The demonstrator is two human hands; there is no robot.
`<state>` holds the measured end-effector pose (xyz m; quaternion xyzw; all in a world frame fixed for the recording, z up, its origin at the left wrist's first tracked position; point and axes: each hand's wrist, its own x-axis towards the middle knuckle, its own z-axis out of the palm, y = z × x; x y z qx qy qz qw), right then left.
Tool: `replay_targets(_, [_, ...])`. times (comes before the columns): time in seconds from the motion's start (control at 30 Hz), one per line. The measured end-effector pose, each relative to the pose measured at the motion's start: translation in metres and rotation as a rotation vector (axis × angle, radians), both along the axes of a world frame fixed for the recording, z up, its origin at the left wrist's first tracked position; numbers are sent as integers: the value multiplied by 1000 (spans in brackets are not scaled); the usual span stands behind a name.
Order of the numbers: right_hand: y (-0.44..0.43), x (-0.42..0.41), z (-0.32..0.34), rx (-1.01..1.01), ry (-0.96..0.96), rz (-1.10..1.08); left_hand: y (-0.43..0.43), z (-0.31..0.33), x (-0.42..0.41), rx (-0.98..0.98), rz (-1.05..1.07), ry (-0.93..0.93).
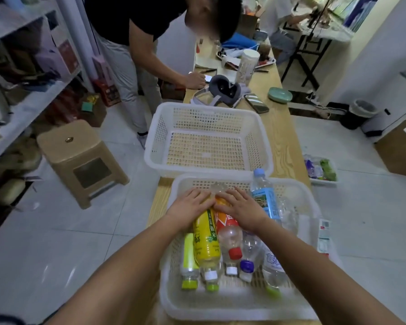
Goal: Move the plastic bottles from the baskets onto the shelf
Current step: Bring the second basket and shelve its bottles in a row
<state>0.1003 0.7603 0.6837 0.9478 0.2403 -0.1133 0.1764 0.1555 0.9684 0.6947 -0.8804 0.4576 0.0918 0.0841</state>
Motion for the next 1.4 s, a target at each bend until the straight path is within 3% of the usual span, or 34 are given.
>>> replay_targets(0.13, [-1, -1, -1, 7, -26, -9, 4, -9, 7, -12, -26, -23])
replay_targets(0.37, [-4, -13, -2, 16, -162, 90, 13, -7, 7, 50, -251, -259])
replay_targets(0.57, [-17, -47, 8, 231, -331, -26, 28, -3, 4, -37, -409, -355])
replay_targets(0.83, [-25, -99, 48, 411, -480, -212, 47, 29, -6, -203, -273, -281])
replay_targets(0.97, [-20, -128, 73, 673, -565, -401, 57, 46, -29, -399, -99, -261])
replay_targets(1.03, [-13, -151, 88, 927, -596, -620, 55, 47, -50, -501, -1, -201])
replay_targets(1.17, [-9, -212, 115, 1539, -614, -1204, 46, 46, -103, -676, 269, 116])
replay_targets(1.27, [-15, -271, 118, 1770, -641, -1385, 42, 43, -142, -835, 355, 316])
replay_targets(1.4, [-10, -348, 110, 2150, -516, -1538, 30, 44, -186, -850, 395, 523])
